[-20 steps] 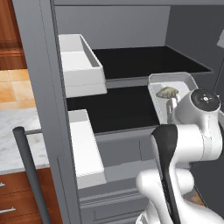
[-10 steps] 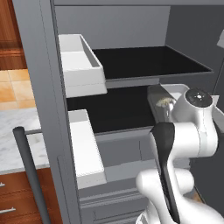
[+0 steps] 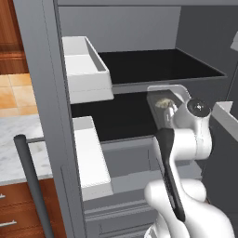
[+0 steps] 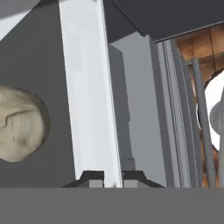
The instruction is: Place two dumplings into each of the tupperware containers and then place the containers in the fridge.
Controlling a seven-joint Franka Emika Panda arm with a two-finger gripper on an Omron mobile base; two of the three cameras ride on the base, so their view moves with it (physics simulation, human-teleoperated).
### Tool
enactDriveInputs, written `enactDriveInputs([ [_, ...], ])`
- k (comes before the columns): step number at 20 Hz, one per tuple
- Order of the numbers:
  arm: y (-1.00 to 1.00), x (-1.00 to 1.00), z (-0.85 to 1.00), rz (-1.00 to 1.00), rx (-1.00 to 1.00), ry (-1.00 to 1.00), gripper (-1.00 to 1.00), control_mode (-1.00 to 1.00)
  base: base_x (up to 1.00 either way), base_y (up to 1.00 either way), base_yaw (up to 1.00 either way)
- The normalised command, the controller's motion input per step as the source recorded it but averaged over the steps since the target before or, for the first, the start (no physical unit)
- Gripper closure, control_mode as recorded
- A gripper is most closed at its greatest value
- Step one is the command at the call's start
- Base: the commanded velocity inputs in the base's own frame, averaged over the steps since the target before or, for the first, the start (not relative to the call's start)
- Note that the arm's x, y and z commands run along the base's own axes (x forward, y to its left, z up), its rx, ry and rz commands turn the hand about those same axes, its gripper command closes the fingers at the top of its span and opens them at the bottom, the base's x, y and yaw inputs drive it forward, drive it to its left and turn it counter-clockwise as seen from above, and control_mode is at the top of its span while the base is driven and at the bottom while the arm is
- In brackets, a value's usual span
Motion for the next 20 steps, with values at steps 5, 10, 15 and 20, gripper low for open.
enactDriveInputs([
  [5, -0.1, 0.42, -0.33, 0.07, 0.0, -0.15, 1.0, -1.0, 0.0, 0.0, 0.0],
  [10, 0.0, 0.34, -0.05, 0.01, 0.0, -0.01, 1.0, -1.0, 0.0, 0.0, 0.0],
  [15, 0.0, 0.46, -0.11, 0.01, 0.0, 0.01, 1.0, -1.0, 0.0, 0.0, 0.0],
  [20, 0.0, 0.54, -0.32, 0.03, 0.0, 0.11, 1.0, -1.0, 0.0, 0.0, 0.0],
])
